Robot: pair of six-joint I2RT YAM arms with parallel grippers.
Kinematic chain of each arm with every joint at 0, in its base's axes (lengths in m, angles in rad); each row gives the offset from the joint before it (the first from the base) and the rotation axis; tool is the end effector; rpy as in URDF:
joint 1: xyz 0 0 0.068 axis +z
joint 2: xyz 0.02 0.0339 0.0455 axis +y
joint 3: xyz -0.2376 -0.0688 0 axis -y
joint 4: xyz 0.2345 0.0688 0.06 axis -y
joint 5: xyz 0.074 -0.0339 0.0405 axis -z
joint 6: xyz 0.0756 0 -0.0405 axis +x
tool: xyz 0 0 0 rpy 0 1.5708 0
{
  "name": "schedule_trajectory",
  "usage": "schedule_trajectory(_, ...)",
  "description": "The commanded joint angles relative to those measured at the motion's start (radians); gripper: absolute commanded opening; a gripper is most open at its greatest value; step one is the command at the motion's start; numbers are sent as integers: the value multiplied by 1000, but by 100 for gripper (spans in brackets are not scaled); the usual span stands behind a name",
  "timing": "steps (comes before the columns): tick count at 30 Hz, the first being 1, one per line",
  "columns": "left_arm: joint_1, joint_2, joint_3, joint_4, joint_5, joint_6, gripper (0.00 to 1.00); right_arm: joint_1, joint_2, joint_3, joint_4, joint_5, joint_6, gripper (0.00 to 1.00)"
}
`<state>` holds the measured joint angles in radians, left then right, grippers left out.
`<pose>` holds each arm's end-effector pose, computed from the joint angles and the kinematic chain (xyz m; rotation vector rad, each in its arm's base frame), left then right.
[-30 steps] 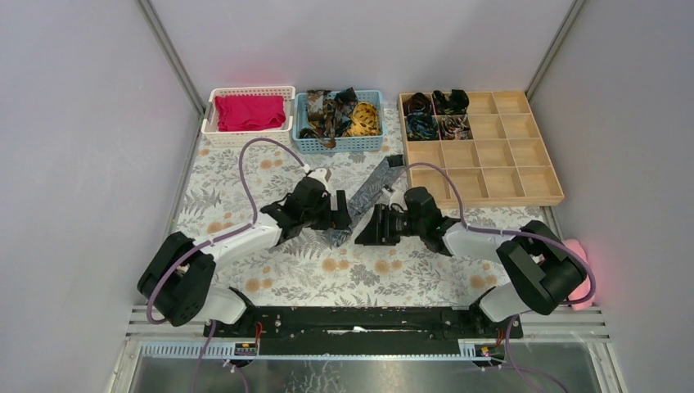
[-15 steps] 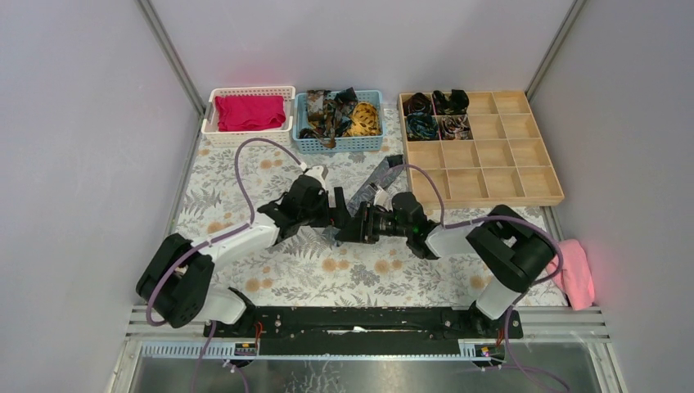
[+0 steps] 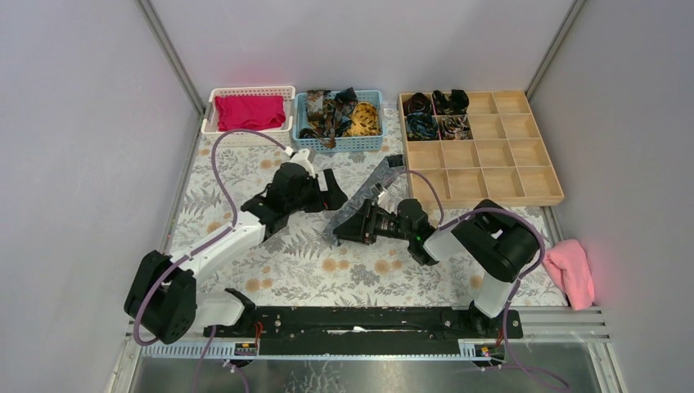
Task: Roll the ties
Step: Roll the tie at the center of the board.
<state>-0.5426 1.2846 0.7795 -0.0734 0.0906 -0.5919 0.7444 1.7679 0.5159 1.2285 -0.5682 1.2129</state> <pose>0.2638 -0.1671 0.1988 -0.0003 2.2444 -0.7384 0.2186 0.2567 0.1394 -0.0866 1.9857 1.8606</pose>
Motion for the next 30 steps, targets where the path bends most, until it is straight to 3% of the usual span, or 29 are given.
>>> schedule_trajectory(1, 27, -30, -21, 13, -3, -14, 98, -6, -40, -40, 113, 12, 44, 55)
schedule_trajectory(5, 48, 14, -26, -1, 16, -28, 98, -7, -171, 2, -301, 76, -134, 55)
schedule_trajectory(10, 72, 82, -55, 57, 50, -53, 98, -5, -337, 92, -865, 326, -342, 54)
schedule_trajectory(12, 80, 124, -44, 70, 77, -61, 98, -7, -351, 135, -1011, 423, -380, 54)
schedule_trajectory(18, 84, 267, 22, 116, 157, -75, 95, -11, -254, 239, -1135, 466, -430, 55)
schedule_trajectory(22, 84, 312, 38, 124, 197, -72, 80, -13, -198, 272, -1183, 523, -456, 55)
schedule_trajectory(30, 84, 323, 26, 136, 198, -69, 78, -34, -239, 287, -1260, 661, -509, 55)
